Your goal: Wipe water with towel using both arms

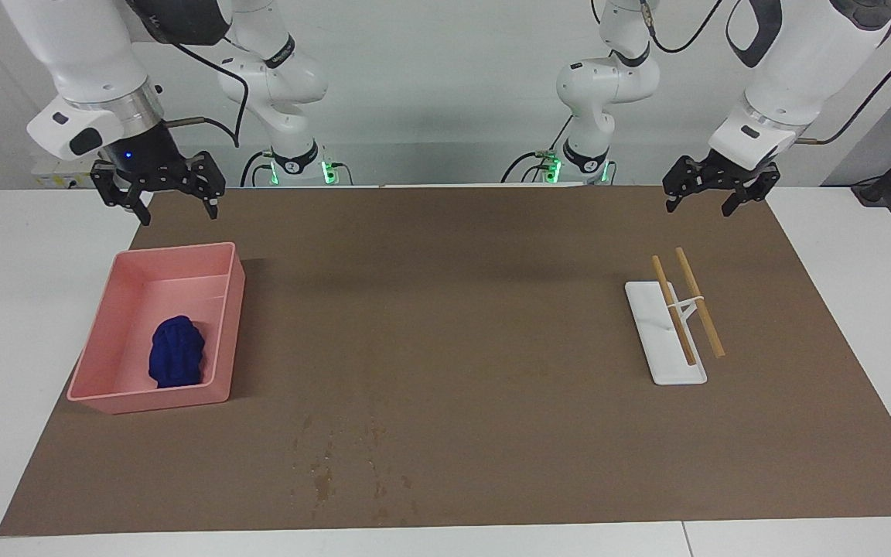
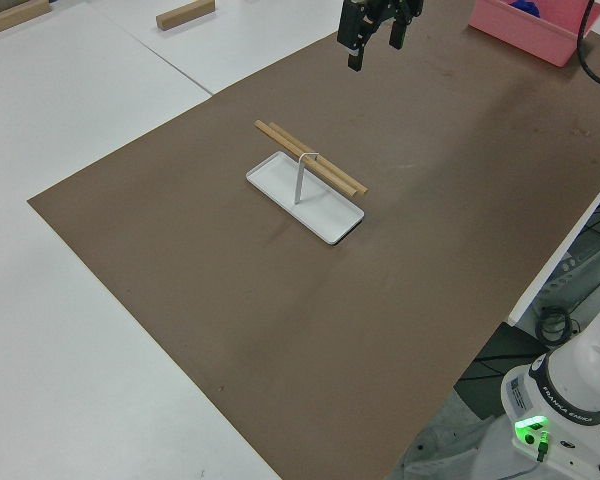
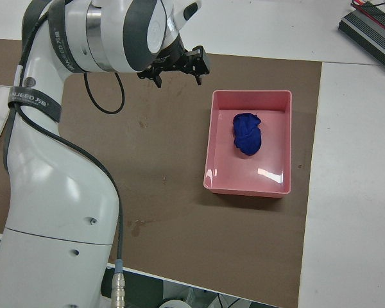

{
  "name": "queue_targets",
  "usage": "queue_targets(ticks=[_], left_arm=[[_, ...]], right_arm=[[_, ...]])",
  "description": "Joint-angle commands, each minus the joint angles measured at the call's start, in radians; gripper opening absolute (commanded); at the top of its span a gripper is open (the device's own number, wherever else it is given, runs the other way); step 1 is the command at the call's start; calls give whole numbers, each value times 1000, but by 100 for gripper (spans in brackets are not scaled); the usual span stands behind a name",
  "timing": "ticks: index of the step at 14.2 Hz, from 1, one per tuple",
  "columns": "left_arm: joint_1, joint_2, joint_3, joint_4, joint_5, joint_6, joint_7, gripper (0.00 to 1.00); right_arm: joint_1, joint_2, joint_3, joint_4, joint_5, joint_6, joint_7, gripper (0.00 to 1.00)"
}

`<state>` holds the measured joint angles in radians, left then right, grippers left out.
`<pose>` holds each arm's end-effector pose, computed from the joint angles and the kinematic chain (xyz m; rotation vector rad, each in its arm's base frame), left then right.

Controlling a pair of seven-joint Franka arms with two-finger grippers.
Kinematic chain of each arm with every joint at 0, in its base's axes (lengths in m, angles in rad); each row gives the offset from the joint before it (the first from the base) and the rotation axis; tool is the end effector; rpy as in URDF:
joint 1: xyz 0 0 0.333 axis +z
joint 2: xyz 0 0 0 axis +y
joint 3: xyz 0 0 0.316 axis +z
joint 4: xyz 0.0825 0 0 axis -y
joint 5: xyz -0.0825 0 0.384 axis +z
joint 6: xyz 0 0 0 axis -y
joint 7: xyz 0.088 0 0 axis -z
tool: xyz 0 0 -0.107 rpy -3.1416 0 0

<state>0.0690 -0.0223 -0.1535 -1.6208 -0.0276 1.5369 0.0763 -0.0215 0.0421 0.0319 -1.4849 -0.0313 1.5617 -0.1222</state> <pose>0.5406 -0.0498 0.6103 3.1061 -0.2502 -0.0966 0.5674 0.0021 0.6407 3.1026 0.2046 0.0513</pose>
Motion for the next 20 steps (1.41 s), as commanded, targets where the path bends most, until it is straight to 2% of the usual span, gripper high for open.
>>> queue_targets(ticks=[1, 20], left_arm=[[-11, -24, 14, -22, -12, 9, 14, 100], [-9, -22, 14, -22, -12, 9, 14, 100]], right_arm=[[-15, -19, 17, -20, -7, -11, -8, 100], [-8, -34, 14, -21, 1, -34, 55, 100]])
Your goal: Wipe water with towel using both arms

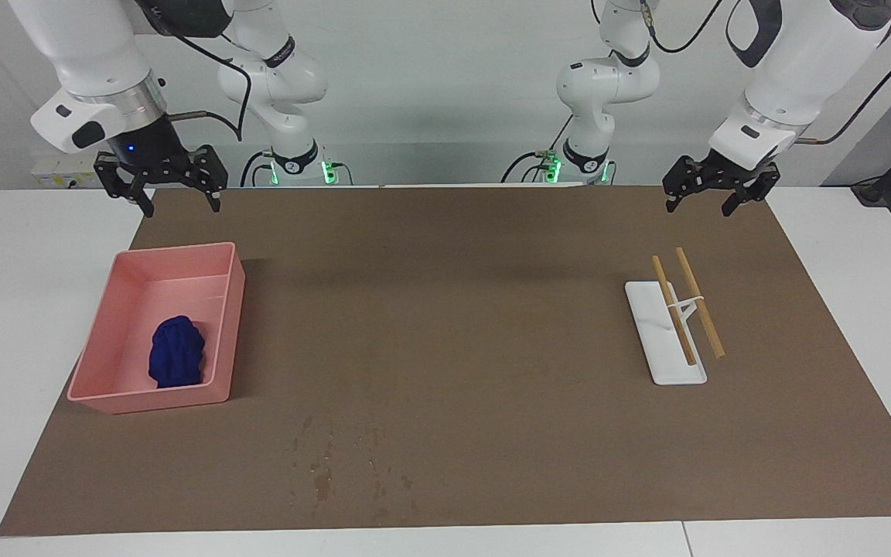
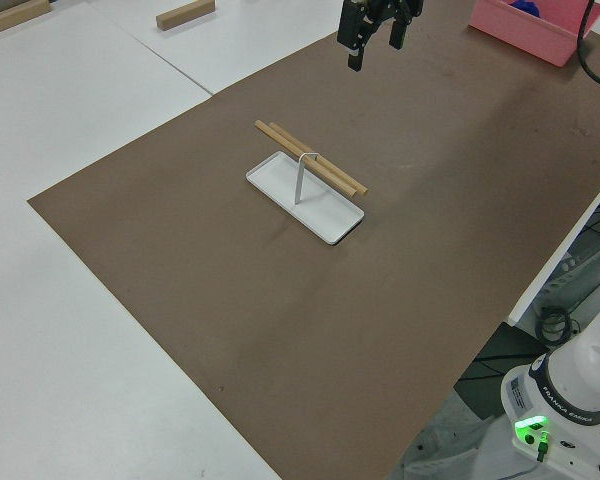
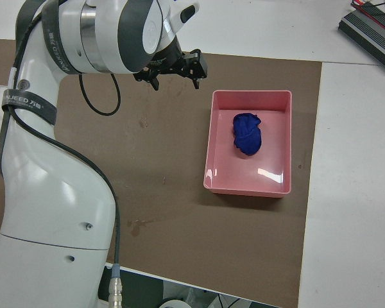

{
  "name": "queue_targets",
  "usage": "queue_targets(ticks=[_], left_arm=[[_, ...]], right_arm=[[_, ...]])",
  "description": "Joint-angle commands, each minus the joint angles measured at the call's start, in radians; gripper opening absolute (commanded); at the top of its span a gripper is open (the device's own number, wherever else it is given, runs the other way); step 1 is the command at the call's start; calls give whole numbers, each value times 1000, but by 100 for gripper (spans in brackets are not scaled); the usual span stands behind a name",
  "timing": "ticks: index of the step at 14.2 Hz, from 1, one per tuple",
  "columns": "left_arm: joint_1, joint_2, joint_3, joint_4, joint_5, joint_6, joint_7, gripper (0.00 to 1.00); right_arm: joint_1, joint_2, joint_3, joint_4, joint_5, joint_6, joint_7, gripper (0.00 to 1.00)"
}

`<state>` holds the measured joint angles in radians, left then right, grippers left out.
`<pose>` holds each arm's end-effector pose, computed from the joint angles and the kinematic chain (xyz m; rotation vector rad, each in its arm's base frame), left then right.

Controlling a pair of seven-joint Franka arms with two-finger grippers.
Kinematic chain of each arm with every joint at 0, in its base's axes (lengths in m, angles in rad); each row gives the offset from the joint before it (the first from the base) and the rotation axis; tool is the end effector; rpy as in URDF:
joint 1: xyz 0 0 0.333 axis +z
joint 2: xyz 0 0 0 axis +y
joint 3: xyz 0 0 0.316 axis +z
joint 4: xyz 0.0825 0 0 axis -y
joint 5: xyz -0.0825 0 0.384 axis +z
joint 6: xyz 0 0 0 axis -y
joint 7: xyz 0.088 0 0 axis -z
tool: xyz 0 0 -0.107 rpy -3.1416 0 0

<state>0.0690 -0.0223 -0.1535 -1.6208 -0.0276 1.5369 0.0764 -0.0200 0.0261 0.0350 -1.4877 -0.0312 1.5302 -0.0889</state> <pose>0.5406 -0.0498 0.6103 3.1061 -0.2503 -0.0966 0.5591 0.0046 0.6455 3.1066 0.1591 0.0238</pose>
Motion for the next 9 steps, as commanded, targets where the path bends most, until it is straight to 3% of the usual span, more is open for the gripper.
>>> queue_targets(ticks=[1, 9], left_arm=[[-11, -22, 14, -22, -12, 9, 14, 100], [-11, -22, 14, -22, -12, 9, 14, 100]], right_arm=[[-9, -18, 11, -19, 17, -2, 26, 100], [-17, -18, 8, -19, 47, 2, 66, 100]])
